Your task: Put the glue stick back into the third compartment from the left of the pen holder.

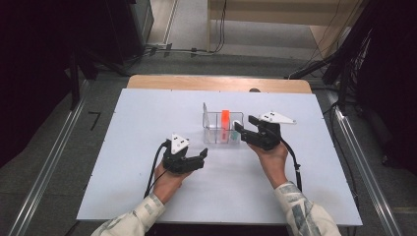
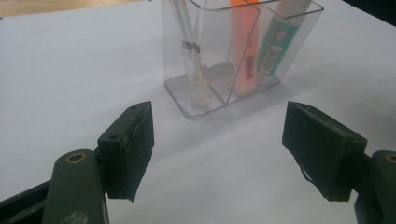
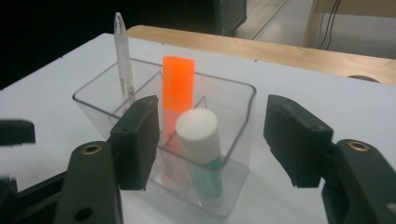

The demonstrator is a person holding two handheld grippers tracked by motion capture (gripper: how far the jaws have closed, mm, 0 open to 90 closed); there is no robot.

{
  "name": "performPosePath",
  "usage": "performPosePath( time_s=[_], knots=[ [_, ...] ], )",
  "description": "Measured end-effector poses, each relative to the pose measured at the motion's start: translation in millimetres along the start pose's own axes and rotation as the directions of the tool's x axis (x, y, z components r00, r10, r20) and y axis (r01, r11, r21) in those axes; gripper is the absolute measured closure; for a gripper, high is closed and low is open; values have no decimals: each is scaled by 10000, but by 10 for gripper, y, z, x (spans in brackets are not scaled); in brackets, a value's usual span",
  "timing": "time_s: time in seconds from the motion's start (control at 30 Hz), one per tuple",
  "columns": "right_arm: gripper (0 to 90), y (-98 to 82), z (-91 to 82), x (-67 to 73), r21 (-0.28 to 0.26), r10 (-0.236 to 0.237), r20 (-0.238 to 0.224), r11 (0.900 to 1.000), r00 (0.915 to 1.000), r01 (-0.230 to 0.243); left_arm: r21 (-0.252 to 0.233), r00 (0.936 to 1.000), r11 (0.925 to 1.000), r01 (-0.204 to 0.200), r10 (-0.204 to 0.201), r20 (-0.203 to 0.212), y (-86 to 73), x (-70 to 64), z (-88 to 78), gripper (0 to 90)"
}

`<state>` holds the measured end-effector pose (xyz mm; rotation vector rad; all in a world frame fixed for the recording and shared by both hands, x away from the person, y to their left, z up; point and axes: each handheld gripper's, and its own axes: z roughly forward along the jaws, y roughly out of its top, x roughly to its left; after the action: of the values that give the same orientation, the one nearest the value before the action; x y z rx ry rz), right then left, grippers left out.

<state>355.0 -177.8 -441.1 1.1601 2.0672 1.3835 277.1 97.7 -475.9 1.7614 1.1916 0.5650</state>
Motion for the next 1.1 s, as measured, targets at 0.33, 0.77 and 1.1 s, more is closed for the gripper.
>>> performPosePath(
  time_s=[0.33, 0.77, 1.1],
  knots=[
    [247, -182, -260, -206, 499, -89, 501, 9987, 9987, 64, -93, 9977, 9995, 316, -321, -593, 1, 185, -87, 180],
    [230, -293, -459, -367, 754, 44, 851, 9971, 9964, -108, -322, 9889, 9973, 654, -691, -1315, -27, 459, -246, 155],
    [216, -382, -565, -466, 1045, -53, 1227, 9945, 9924, -76, -412, 9788, 9959, 803, -865, -1855, -84, 649, -378, 155]
  ],
)
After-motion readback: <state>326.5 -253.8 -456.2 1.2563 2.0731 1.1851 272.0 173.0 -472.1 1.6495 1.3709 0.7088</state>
